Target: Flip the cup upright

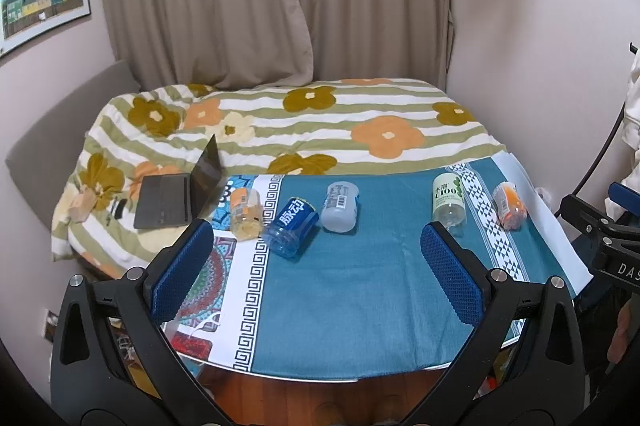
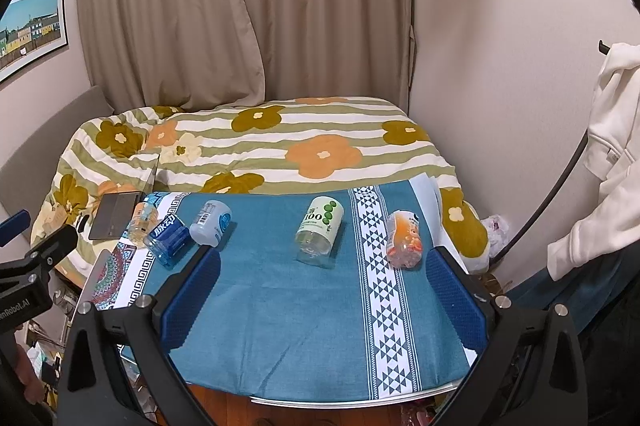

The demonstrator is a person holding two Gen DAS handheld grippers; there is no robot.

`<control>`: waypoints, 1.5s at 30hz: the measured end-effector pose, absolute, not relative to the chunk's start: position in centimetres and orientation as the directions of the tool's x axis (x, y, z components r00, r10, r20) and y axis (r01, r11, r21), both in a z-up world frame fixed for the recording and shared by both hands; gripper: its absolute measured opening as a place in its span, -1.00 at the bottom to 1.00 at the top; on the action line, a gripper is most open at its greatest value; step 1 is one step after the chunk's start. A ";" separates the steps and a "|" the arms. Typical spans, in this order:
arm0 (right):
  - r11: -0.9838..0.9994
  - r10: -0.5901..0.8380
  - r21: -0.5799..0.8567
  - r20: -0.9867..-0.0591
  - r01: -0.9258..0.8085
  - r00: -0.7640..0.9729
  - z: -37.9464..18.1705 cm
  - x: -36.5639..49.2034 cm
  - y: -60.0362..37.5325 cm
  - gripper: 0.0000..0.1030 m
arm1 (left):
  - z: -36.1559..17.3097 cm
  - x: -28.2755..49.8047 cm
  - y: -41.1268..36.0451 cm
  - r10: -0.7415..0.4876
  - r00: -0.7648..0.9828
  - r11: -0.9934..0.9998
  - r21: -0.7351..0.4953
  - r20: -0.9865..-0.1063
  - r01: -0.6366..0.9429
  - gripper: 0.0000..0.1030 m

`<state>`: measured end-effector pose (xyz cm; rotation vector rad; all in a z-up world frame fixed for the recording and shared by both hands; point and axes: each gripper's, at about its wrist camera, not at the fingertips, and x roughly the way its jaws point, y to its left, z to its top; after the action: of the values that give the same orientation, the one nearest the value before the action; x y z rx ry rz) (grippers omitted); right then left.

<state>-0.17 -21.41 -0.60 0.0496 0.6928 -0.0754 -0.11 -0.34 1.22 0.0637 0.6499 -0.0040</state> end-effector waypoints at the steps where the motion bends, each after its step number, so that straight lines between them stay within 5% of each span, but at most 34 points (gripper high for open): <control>1: 0.996 -0.052 0.021 -0.639 0.086 0.767 -0.6 -0.2 -21.4 0.99 | 1.2 -0.1 -0.3 0.016 0.796 0.998 0.058 -0.605 0.024 1.00; 25: 0.993 0.105 0.117 -0.721 -0.029 0.685 -4.1 4.5 -25.3 0.99 | -0.8 8.9 -3.4 0.020 0.660 0.994 0.085 -0.751 0.066 1.00; 45: 0.975 0.104 0.195 -0.821 0.104 0.561 -11.9 12.4 -25.7 0.99 | -13.6 26.3 -3.6 -0.039 0.307 0.972 0.036 -0.951 0.234 1.00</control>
<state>12.44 -25.70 -11.94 0.2318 0.9777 -0.0002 26.32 -3.62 -13.61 0.1790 1.2476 -0.1816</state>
